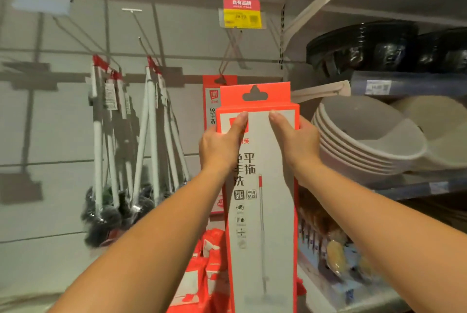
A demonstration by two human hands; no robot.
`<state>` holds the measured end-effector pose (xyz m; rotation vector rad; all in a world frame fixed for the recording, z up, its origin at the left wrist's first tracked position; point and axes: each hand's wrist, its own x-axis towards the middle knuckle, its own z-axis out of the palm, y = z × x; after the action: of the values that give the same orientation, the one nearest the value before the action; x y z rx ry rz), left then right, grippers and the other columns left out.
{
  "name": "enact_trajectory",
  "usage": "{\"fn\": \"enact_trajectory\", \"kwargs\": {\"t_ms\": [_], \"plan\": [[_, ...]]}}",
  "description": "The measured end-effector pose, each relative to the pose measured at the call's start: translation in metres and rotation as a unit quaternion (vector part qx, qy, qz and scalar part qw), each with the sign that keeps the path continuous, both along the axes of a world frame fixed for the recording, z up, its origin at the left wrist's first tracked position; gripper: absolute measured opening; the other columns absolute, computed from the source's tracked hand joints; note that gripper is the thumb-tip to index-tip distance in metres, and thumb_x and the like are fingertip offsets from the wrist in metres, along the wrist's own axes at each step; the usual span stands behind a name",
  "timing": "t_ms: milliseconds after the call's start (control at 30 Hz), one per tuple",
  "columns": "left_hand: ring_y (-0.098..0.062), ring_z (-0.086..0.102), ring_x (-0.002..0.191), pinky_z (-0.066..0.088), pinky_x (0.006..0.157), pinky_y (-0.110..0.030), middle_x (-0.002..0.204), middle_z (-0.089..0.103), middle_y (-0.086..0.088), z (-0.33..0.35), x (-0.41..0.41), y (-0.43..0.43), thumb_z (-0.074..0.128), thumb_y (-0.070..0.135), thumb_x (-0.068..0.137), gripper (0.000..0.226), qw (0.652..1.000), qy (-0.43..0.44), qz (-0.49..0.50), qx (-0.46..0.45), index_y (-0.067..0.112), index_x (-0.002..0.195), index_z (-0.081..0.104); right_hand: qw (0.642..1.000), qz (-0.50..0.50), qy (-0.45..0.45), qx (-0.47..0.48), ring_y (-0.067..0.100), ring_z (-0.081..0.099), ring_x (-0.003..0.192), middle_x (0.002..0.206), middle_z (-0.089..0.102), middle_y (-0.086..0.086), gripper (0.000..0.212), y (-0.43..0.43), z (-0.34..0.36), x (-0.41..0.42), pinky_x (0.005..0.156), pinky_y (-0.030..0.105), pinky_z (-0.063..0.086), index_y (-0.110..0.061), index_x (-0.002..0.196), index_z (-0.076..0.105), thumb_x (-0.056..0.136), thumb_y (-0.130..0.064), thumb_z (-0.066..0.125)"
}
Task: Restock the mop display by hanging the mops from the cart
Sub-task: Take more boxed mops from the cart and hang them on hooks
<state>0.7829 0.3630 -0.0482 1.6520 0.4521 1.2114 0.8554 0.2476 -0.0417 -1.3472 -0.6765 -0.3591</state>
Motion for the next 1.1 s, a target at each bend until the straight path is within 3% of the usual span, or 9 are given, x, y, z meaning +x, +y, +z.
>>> {"fn": "enact_trajectory", "kwargs": {"t_ms": [167,333,500,600,733,867,1100], "plan": [[-0.022,0.068,0.085,0.054,0.081,-0.041,0.088,0.072,-0.001,0.026,0.002,0.01,0.043,0.091,0.045,0.091,0.999,-0.004,0.047,-0.004,0.02,0.094,0.071,0.999,0.028,-0.004,0.017,0.008,0.068,0.08,0.075,0.071,-0.014,0.019,0.019,0.026,0.011,0.078,0.033,0.054,-0.03,0.074,0.07,0.076,-0.049,0.071],[-0.023,0.066,0.082,0.053,0.076,-0.037,0.085,0.07,-0.002,0.056,0.012,0.032,0.053,0.085,0.056,0.079,0.999,0.001,0.052,0.007,0.015,0.089,0.07,0.998,0.049,0.013,0.046,0.006,0.067,0.073,0.068,0.07,-0.015,0.02,0.042,0.053,0.023,0.077,0.031,0.054,-0.027,0.069,0.07,0.077,-0.045,0.073],[-0.021,0.066,0.081,0.052,0.074,-0.035,0.084,0.071,0.0,0.087,0.025,0.052,0.05,0.087,0.054,0.081,0.998,0.0,0.042,0.043,0.016,0.088,0.071,0.996,0.047,0.013,0.069,0.011,0.07,0.079,0.077,0.074,-0.01,0.026,0.061,0.079,0.035,0.083,0.035,0.056,-0.024,0.073,0.073,0.073,-0.05,0.073],[-0.02,0.064,0.081,0.044,0.066,-0.032,0.083,0.068,0.0,0.101,0.032,0.061,0.055,0.082,0.066,0.073,0.998,-0.003,0.037,0.054,0.015,0.09,0.069,0.997,0.039,0.014,0.071,0.012,0.07,0.08,0.079,0.073,-0.009,0.027,0.067,0.09,0.039,0.081,0.034,0.055,-0.024,0.073,0.071,0.075,-0.051,0.071],[-0.023,0.065,0.085,0.05,0.075,-0.036,0.088,0.07,-0.004,0.109,0.042,0.073,0.054,0.082,0.069,0.073,0.997,-0.008,0.047,0.059,0.014,0.091,0.07,0.996,0.047,0.005,0.07,0.006,0.068,0.074,0.074,0.071,-0.014,0.024,0.076,0.1,0.045,0.068,0.024,0.051,-0.026,0.073,0.069,0.079,-0.049,0.07],[-0.022,0.067,0.082,0.053,0.078,-0.038,0.085,0.07,-0.004,0.113,0.052,0.079,0.054,0.081,0.069,0.069,0.997,-0.021,0.05,0.056,0.015,0.084,0.069,0.997,0.053,-0.001,0.057,0.013,0.07,0.081,0.08,0.073,-0.011,0.025,0.082,0.106,0.054,0.079,0.032,0.054,-0.028,0.074,0.07,0.077,-0.053,0.07],[-0.022,0.067,0.079,0.053,0.074,-0.036,0.084,0.07,-0.004,0.122,0.063,0.077,0.052,0.084,0.067,0.075,0.994,-0.029,0.072,0.071,0.013,0.083,0.069,0.993,0.09,-0.021,0.079,0.008,0.069,0.077,0.081,0.071,-0.012,0.017,0.078,0.115,0.062,0.06,0.018,0.048,-0.029,0.078,0.065,0.084,-0.046,0.066]]}}
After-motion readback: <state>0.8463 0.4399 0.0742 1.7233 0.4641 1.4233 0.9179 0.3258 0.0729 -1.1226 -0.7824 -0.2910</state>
